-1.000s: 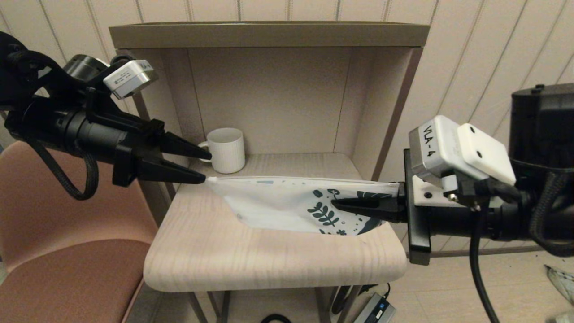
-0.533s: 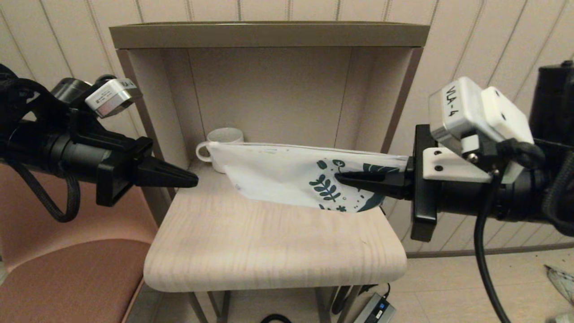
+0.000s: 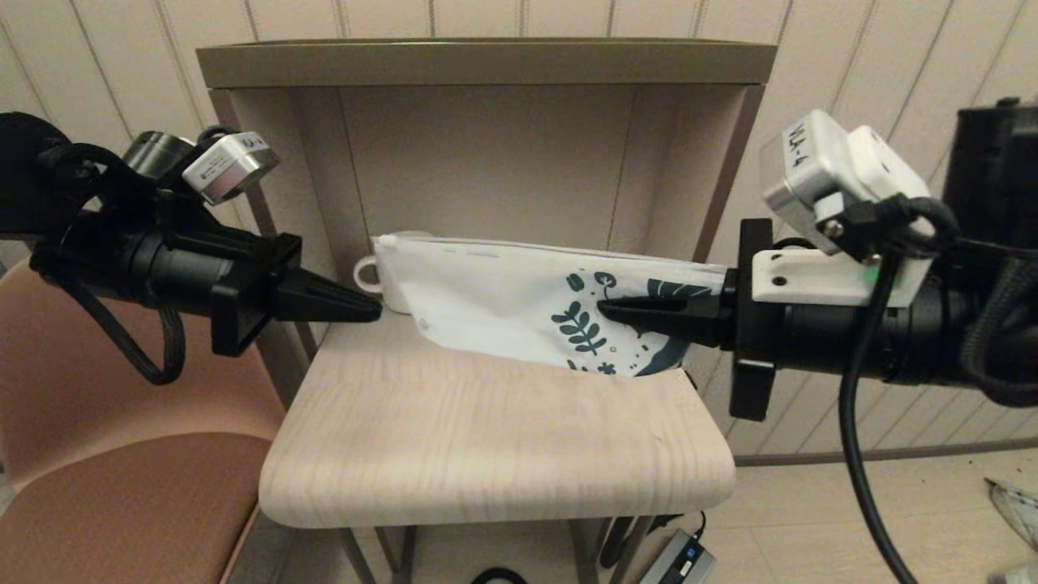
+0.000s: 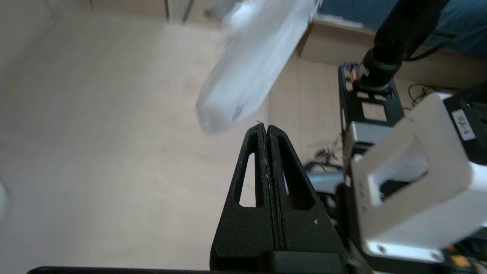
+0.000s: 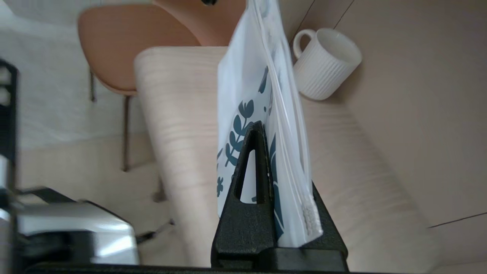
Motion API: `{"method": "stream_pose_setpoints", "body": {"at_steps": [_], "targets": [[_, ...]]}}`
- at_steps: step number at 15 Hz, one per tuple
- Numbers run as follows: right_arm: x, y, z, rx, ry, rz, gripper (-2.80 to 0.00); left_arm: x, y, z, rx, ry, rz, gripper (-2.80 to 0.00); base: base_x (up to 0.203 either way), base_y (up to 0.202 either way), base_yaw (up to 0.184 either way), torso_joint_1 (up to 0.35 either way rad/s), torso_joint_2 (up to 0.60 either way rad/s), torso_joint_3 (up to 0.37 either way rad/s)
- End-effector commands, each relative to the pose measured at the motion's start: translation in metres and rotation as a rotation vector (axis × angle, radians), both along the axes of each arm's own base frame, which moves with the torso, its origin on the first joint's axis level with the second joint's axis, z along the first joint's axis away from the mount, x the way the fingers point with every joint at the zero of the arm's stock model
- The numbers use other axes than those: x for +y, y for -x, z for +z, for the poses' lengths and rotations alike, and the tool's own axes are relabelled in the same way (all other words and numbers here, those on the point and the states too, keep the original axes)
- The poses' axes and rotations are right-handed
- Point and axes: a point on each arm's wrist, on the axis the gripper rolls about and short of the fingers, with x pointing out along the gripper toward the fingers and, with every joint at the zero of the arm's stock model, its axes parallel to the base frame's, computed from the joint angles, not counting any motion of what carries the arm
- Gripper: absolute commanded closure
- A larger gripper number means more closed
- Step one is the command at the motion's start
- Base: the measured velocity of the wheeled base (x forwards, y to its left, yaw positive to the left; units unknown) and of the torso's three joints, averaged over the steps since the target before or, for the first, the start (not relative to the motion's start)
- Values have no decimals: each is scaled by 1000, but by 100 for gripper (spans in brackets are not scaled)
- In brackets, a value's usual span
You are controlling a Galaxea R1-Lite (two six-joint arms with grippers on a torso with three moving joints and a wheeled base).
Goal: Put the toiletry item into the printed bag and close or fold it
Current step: Hand it to the other hand
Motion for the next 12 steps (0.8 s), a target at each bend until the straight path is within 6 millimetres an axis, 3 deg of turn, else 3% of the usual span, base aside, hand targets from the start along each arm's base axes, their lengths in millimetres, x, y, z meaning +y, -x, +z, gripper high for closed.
{"method": "stream_pose_setpoints", "body": {"at_steps": [1, 3, 8, 10, 12], "targets": [[3, -4, 2, 73, -46, -3, 0, -8, -12, 2, -39, 30, -34, 0, 0, 0, 0, 0, 0, 0], [3, -3, 4, 104, -71, -7, 0, -19, -14, 14, -15, 49, -54, 0, 0, 0, 0, 0, 0, 0], [3, 0, 4, 104, -74, -4, 0, -19, -9, 25, 164, 124, -78, 0, 0, 0, 0, 0, 0, 0], [2, 1, 4, 106, -73, -4, 0, -17, 3, 35, 216, 134, -71, 0, 0, 0, 0, 0, 0, 0], [1, 2, 3, 107, -72, -1, 0, -14, 15, 31, 244, 130, -64, 0, 0, 0, 0, 0, 0, 0]]}}
